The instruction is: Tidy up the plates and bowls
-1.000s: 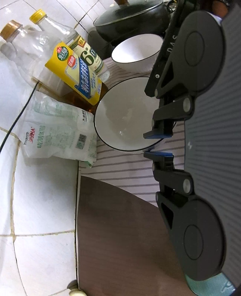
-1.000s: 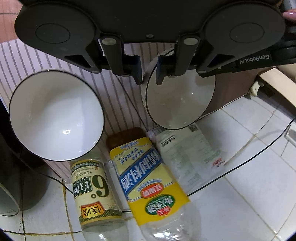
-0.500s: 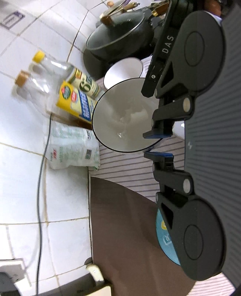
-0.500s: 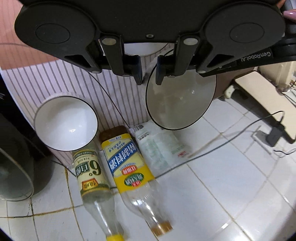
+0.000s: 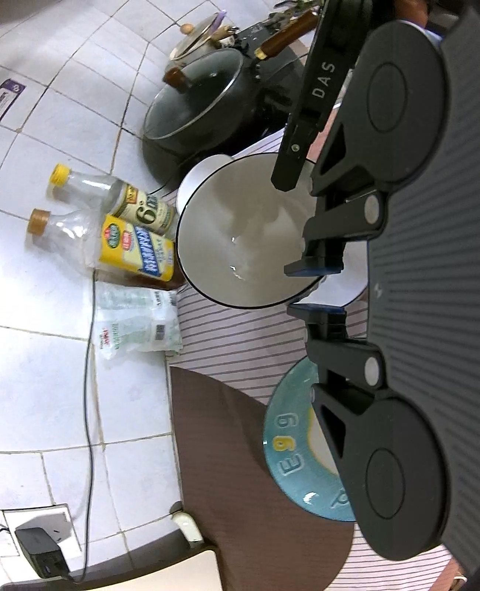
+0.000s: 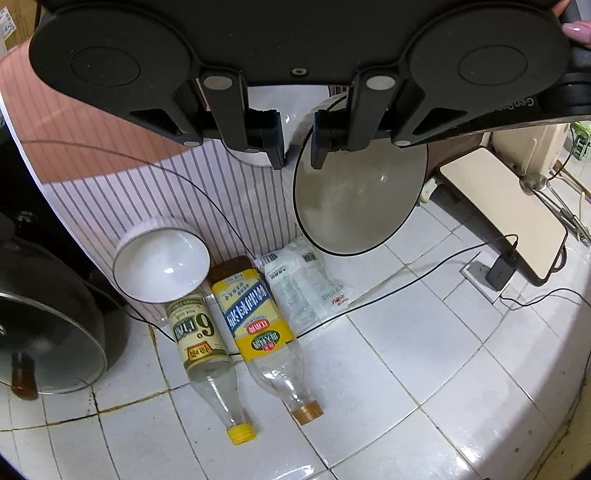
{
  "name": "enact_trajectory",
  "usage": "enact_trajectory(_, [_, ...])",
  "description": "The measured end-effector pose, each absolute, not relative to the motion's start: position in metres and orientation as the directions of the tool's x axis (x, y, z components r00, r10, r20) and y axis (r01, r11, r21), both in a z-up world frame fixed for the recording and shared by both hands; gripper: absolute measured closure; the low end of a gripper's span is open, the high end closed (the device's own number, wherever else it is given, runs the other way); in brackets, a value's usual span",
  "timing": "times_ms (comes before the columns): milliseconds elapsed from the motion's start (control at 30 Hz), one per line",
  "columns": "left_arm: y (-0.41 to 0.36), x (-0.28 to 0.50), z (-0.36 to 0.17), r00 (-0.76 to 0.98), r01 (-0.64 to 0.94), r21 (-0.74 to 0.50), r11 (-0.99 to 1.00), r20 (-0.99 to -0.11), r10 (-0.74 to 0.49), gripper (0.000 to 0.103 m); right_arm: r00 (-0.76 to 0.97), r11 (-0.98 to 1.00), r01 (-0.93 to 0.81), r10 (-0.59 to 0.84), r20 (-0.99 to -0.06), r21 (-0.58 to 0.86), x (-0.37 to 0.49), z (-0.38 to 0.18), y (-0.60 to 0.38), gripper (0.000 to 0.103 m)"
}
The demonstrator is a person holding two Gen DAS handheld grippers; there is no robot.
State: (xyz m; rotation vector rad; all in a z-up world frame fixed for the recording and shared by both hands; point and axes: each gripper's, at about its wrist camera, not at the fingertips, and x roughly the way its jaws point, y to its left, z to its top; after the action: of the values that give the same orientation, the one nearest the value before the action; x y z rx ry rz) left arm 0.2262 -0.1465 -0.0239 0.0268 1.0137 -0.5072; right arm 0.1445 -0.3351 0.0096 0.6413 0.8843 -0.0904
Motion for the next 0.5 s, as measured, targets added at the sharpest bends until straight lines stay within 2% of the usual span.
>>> enact_trajectory(500, [-0.159,0.218,-0.08,0.347,0.418,-0.182,0.89,-0.874,-0.341,0.09,0.614,0.814,0.359,0.161,-0.773,0.456,0.119,-0.032,-0.333,0.084])
